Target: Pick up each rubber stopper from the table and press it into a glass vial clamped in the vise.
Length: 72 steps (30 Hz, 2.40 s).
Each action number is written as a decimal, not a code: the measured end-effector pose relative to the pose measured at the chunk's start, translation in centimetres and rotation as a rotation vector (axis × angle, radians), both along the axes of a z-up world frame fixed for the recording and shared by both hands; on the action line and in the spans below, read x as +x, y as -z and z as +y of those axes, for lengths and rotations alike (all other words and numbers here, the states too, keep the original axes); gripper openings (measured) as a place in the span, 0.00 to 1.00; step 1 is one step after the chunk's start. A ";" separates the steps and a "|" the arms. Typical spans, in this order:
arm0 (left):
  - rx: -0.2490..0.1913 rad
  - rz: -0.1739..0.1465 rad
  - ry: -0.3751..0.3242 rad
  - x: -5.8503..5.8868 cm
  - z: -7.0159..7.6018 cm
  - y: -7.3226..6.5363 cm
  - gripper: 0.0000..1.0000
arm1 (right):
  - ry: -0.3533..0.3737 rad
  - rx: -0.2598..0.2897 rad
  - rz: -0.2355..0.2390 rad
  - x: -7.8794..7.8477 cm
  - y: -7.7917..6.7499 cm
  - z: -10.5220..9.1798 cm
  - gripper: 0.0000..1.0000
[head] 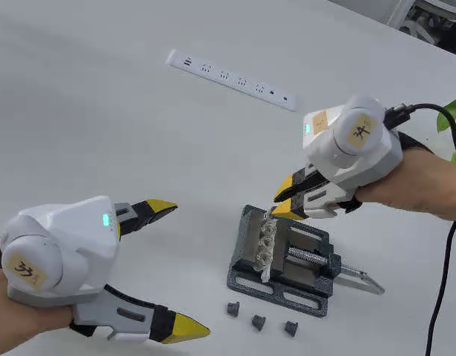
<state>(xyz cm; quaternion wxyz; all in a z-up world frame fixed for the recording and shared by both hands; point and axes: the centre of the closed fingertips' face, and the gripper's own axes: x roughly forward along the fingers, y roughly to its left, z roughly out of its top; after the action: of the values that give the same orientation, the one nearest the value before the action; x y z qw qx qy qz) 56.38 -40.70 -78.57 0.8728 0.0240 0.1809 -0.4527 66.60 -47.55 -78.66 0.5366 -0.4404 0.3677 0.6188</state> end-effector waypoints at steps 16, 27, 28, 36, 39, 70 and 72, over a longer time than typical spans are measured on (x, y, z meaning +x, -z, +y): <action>-0.005 0.004 -0.001 0.0 -0.1 0.0 0.97 | -0.004 -0.019 0.010 0.2 0.5 -0.5 0.00; -0.010 0.006 -0.005 0.0 -0.1 0.1 0.97 | -0.010 -0.026 0.016 -0.1 1.0 -0.4 0.00; -0.011 0.007 -0.006 0.0 -0.1 0.1 0.97 | -0.012 -0.027 0.016 -0.1 1.0 -0.4 0.01; -0.013 0.007 -0.007 0.1 -0.1 0.1 0.97 | -0.010 -0.032 0.018 -0.1 1.0 -0.5 0.00; -0.014 0.007 -0.008 0.1 0.0 0.2 0.97 | -0.012 -0.033 0.019 -0.1 1.1 -0.4 0.00; -0.022 -0.002 -0.002 0.5 -0.1 0.0 0.97 | -0.017 -0.131 0.045 -0.1 1.5 -0.1 0.00; -0.021 -0.002 0.001 0.5 -0.1 0.0 0.97 | -0.029 -0.141 0.039 -0.1 1.4 -0.2 0.00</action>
<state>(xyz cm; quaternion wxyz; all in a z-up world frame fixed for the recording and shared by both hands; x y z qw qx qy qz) 56.93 -40.80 -78.61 0.8730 0.0155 0.1752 -0.4548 66.46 -47.72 -80.10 0.4879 -0.4705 0.4144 0.6074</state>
